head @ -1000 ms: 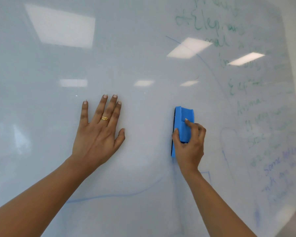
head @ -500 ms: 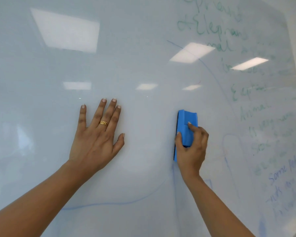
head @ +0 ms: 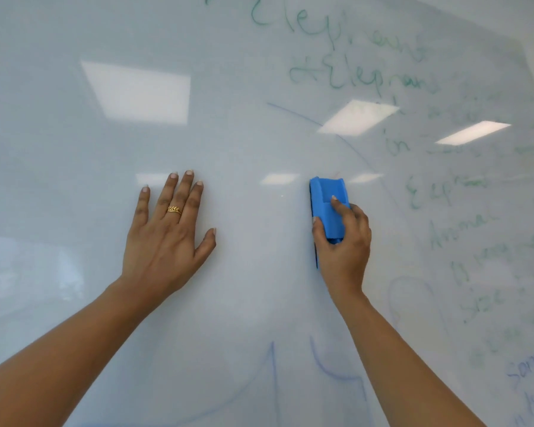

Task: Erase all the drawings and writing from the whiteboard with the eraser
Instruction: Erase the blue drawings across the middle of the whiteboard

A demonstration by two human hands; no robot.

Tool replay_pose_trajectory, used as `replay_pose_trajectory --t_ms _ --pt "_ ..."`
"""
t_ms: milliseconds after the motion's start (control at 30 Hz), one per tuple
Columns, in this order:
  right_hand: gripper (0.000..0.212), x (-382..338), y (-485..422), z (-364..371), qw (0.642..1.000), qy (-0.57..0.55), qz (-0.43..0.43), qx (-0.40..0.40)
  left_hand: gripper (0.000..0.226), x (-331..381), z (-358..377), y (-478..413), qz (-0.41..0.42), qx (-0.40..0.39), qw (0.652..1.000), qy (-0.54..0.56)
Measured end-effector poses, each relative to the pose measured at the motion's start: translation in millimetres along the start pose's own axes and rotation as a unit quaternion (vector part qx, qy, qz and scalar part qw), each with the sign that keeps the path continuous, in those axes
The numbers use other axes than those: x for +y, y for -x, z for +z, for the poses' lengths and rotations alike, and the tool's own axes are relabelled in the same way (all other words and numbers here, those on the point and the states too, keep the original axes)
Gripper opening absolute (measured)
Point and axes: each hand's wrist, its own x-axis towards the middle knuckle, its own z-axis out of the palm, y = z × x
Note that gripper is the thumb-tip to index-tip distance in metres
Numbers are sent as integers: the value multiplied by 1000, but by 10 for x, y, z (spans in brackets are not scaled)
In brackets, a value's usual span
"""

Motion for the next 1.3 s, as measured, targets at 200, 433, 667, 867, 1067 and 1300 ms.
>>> replay_pose_trajectory --t_ms 200,433,667,867,1067,1300 --pt "43 204 -349 -63 996 15 70 47 70 100 11 -166 -29 -3 1000 -3" --pt "45 -274 -580 345 1000 14 -15 8 72 125 18 -276 -46 -3 999 -6" --pt "50 -830 -652 658 982 17 -167 -87 77 170 21 -505 -66 8 998 -8" --pt "53 -532 -1049 477 991 40 -97 -79 83 229 25 -735 -100 19 995 -3" --pt "53 -439 -1225 465 997 57 -16 -39 78 261 89 -712 -102 32 994 -19" --pt "54 -938 -1180 734 988 73 -96 -93 78 268 97 -721 -104 34 994 -27"
